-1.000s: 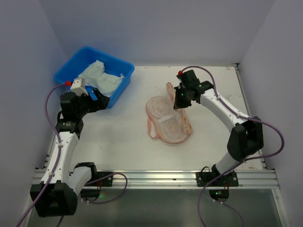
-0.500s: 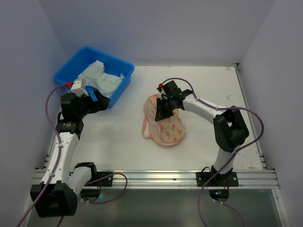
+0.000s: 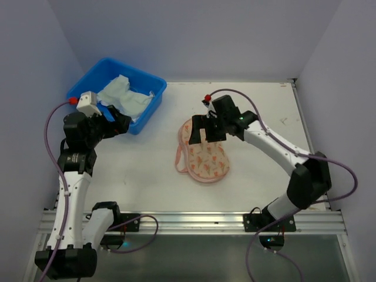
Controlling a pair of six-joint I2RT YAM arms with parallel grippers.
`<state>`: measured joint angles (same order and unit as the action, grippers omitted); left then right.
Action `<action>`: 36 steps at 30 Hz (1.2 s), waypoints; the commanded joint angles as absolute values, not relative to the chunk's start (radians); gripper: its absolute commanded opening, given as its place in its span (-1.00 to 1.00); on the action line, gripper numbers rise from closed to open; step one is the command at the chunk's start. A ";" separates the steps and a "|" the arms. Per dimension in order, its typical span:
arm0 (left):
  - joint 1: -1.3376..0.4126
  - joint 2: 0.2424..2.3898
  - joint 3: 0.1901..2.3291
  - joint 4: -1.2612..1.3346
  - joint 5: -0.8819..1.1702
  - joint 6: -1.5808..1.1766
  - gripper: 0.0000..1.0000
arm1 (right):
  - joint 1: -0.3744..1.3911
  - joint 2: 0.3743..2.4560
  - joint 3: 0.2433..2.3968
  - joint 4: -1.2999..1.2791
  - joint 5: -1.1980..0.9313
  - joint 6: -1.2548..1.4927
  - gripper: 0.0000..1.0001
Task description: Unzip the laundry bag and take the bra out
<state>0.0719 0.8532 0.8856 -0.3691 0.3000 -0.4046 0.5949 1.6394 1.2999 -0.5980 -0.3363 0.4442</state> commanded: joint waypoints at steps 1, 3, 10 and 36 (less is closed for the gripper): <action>0.069 0.813 1.017 -0.533 0.235 -0.390 1.00 | 0.575 1.409 1.328 -0.652 -0.143 0.419 0.97; 0.069 0.795 1.064 -0.583 0.178 -0.373 1.00 | 0.557 1.311 1.339 -0.692 -0.062 0.428 0.97; 0.058 0.684 1.249 -0.747 -0.030 -0.319 1.00 | 0.528 0.961 1.321 -0.753 0.345 0.425 0.97; -0.176 0.249 1.065 -0.824 -0.500 -0.393 1.00 | 0.529 0.095 0.885 -0.611 0.583 0.273 0.97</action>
<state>-0.1673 0.2535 1.0874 -0.8177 -0.4683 -0.3489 0.5289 0.1059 0.9016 -0.6563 0.5636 0.2928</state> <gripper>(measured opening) 0.997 0.986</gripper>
